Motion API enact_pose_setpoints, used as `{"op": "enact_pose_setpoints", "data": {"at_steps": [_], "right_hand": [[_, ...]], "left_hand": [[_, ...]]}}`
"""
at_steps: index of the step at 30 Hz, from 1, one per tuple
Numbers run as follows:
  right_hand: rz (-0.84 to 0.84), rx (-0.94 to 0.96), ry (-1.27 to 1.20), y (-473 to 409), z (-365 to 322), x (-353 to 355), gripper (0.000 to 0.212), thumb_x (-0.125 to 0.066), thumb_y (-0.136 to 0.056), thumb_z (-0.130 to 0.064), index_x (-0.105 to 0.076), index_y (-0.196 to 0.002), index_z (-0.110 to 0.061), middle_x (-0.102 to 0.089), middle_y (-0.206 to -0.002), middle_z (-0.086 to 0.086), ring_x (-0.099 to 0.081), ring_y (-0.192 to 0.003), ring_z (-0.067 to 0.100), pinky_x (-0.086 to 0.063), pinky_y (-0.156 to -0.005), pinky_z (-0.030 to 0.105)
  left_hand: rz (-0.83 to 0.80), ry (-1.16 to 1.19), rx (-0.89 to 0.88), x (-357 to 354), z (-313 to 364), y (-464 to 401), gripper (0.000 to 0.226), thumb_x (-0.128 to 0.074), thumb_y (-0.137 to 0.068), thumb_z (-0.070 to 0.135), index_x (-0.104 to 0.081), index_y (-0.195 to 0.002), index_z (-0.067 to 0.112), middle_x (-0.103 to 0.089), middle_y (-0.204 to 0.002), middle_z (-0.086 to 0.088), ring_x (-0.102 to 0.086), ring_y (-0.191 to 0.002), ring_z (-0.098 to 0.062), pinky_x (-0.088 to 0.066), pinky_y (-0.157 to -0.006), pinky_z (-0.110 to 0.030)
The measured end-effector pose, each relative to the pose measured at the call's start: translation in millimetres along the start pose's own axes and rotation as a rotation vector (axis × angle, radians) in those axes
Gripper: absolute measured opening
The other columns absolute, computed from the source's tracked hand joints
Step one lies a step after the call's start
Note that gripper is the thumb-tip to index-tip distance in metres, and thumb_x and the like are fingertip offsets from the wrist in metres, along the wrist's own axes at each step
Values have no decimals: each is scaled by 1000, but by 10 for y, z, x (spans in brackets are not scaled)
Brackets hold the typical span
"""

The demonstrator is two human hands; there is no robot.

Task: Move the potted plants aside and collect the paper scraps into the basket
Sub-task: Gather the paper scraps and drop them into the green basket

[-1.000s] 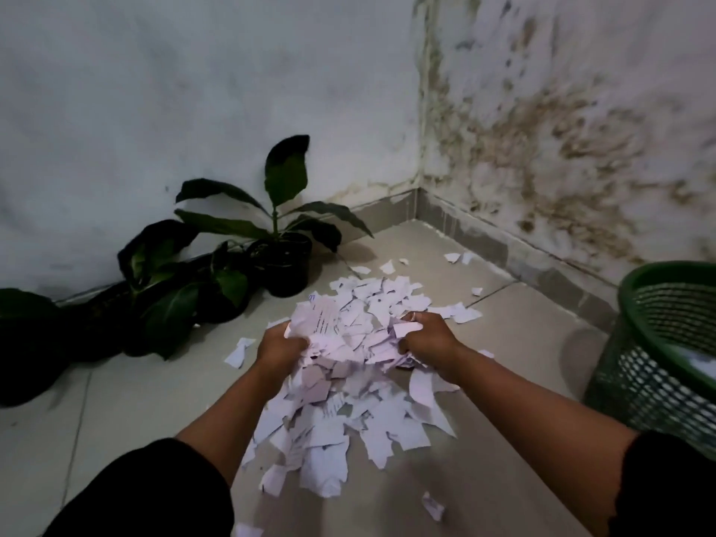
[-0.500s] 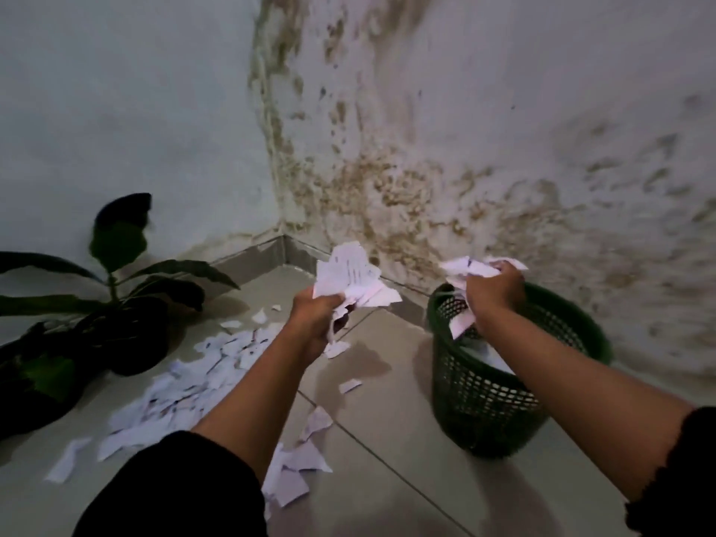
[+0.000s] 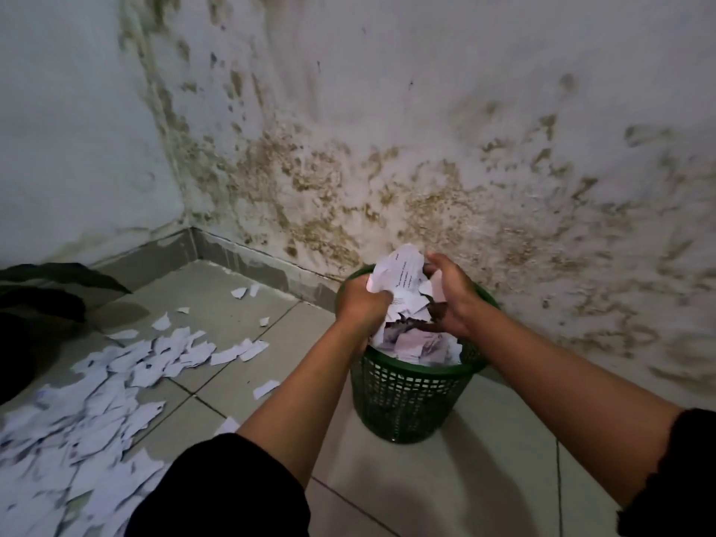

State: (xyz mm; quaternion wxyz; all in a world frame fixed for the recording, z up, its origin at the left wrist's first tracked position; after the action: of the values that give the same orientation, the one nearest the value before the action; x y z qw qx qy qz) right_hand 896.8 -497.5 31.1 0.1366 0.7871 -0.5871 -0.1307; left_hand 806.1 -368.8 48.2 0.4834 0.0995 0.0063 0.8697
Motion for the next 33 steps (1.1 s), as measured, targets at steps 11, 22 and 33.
{"op": "enact_pose_setpoints", "data": {"at_steps": [11, 22, 33], "right_hand": [[275, 277, 577, -60, -60, 243, 15, -64, -77, -8, -58, -66, -17, -61, -74, 6, -57, -72, 23, -44, -63, 28], [333, 715, 661, 474, -533, -527, 5, -61, -85, -23, -62, -84, -18, -67, -88, 3, -62, -83, 20, -52, -77, 34], [327, 805, 453, 808, -626, -1129, 5, -58, -83, -17, -58, -78, -18, -63, -80, 1, -59, -79, 20, -48, -73, 31]], "left_hand": [[-124, -940, -258, -400, 19, 36, 84, -61, -87, 36, -8, -147, 13, -23, -143, -28, -42, -125, -46, -39, -100, -47], [317, -565, -467, 598, 472, 245, 31, -56, -89, 27, -47, -115, 12, -57, -110, -9, -55, -100, -26, -41, -75, -29], [164, -164, -68, 801, 15, 68, 28, -50, -88, 15, -62, -112, 5, -66, -107, -14, -60, -99, -30, -49, -73, -36]]}}
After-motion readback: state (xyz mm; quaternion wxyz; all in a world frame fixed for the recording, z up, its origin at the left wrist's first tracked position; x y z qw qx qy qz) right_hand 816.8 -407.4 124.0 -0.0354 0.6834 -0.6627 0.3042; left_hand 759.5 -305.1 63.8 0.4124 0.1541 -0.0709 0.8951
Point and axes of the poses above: each hand's wrist, its own y-axis away from the middle knuckle, its own x-axis out of the back of the hand, z = x × y, the point moved 10 cm from there along -y, towards the middle knuckle
